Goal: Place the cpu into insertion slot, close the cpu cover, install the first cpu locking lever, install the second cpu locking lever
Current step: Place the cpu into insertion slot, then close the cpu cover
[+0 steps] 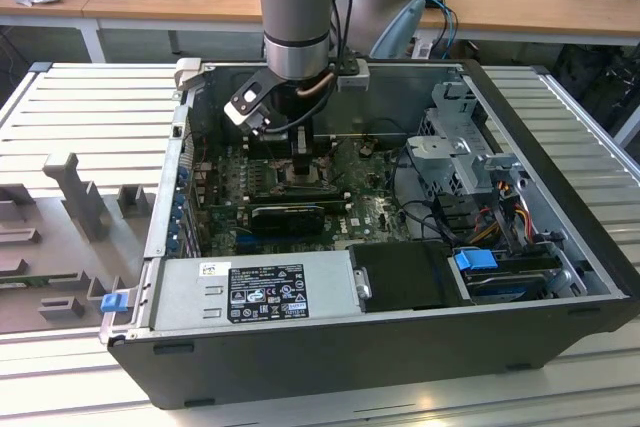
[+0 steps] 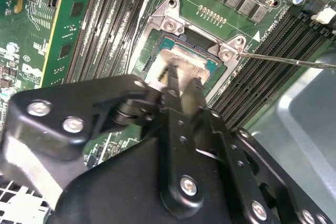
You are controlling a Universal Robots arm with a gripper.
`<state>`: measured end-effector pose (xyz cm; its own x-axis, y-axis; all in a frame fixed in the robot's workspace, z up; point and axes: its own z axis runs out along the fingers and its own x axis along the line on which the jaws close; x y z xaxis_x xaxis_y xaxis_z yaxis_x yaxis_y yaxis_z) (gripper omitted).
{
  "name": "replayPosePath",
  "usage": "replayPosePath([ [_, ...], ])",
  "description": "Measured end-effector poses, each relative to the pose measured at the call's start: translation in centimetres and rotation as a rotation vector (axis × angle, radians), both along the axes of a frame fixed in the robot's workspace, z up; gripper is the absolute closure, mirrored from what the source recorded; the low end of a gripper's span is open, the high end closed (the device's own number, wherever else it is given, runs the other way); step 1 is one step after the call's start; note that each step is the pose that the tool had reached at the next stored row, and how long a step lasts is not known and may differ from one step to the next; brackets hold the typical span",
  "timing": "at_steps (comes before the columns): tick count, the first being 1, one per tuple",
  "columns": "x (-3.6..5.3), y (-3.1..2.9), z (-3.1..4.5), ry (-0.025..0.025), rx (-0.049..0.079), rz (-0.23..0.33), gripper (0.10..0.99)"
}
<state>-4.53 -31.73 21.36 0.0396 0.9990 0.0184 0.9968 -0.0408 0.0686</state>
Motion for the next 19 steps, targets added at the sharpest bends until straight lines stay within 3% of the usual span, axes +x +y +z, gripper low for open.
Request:
replayPosePath([
  [1,0.0,0.0,0.05,0.0001,0.0,0.0,0.871],
  [3,0.0,0.0,0.14,0.0001,0.0,0.0,0.98],
  [15,0.04,-0.06,0.95,0.0002,-0.002,0.0,0.98],
  [19,0.93,-0.13,0.95,0.0018,-0.002,0.0,0.98],
])
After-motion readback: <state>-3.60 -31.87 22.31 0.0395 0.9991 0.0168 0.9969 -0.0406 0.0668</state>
